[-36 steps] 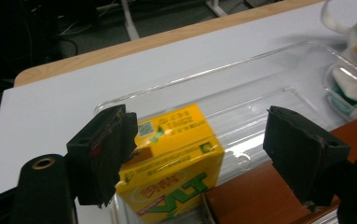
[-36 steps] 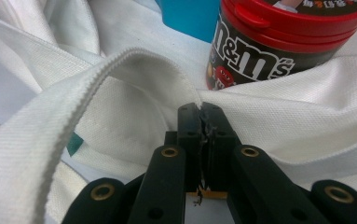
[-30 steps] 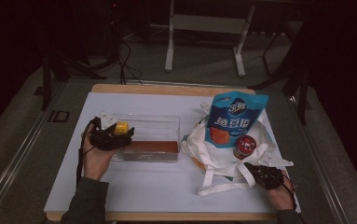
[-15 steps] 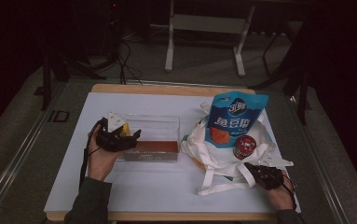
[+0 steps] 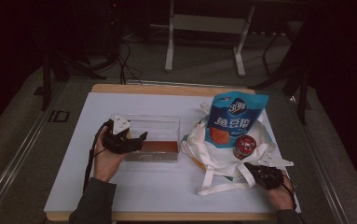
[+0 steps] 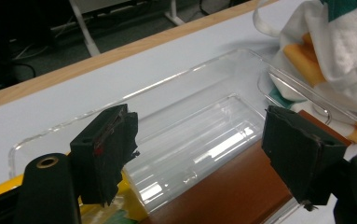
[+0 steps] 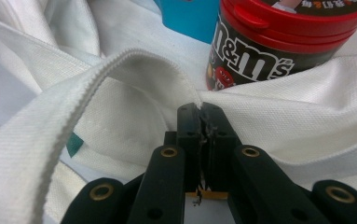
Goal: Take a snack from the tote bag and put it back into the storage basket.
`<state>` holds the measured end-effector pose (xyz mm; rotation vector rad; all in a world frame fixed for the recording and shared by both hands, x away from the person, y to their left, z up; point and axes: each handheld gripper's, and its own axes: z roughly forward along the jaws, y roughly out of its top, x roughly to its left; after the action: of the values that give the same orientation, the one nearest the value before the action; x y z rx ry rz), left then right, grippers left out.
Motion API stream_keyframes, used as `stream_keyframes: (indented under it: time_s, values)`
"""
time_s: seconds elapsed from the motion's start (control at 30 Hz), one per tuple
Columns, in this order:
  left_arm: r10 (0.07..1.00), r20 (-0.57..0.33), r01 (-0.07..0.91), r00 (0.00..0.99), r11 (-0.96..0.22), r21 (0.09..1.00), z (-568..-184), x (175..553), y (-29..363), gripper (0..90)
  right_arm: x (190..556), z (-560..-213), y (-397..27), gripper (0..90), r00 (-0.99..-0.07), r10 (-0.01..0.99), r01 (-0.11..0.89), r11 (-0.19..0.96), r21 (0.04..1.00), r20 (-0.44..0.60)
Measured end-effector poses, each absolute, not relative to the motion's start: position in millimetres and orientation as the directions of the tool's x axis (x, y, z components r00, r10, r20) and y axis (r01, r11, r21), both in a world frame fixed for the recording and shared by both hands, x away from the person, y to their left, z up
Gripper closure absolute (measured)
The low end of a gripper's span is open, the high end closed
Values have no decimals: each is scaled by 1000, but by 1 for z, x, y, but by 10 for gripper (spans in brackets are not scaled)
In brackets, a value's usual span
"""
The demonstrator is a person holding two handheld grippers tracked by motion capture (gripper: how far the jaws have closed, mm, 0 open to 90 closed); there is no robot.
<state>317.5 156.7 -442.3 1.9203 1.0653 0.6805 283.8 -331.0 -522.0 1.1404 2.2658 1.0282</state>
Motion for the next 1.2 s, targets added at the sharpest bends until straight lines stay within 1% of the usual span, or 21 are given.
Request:
stream_keyframes:
  time_s: [0.13,0.23,0.37,0.5,0.57,0.67,0.73,0.9,1.0,1.07,1.2]
  values:
    - [857,53,423,513,-306,853,-444,317,155,242,285,-522,-333,847,-588,809,525,374,765,9]
    - [842,36,419,538,-304,856,-446,316,153,246,285,-521,-333,838,-588,809,526,375,763,8]
    - [821,13,409,571,-298,862,-448,314,151,248,285,-520,-333,771,-584,811,530,362,767,21]
    - [800,-17,407,599,-286,868,-449,313,149,248,285,-520,-334,755,-585,811,528,363,767,19]
    - [792,-28,406,610,-281,869,-450,312,147,248,285,-519,-334,673,-572,820,527,360,770,8]
    - [779,-33,408,626,-291,865,-452,311,146,245,287,-519,-337,627,-556,830,545,340,766,27]
    - [772,-35,411,635,-299,861,-453,310,145,232,288,-519,-340,609,-553,831,556,320,767,55]
    - [754,-41,406,655,-305,861,-453,306,143,215,289,-520,-342,537,-536,842,566,307,765,58]
    - [743,-46,404,668,-310,861,-454,303,141,213,290,-520,-342,510,-527,847,575,302,761,62]
    - [732,-49,399,679,-312,862,-455,301,140,211,290,-520,-341,481,-515,856,574,302,761,50]
    - [712,-49,392,700,-327,860,-458,298,135,196,289,-520,-339,474,-514,857,566,323,759,19]
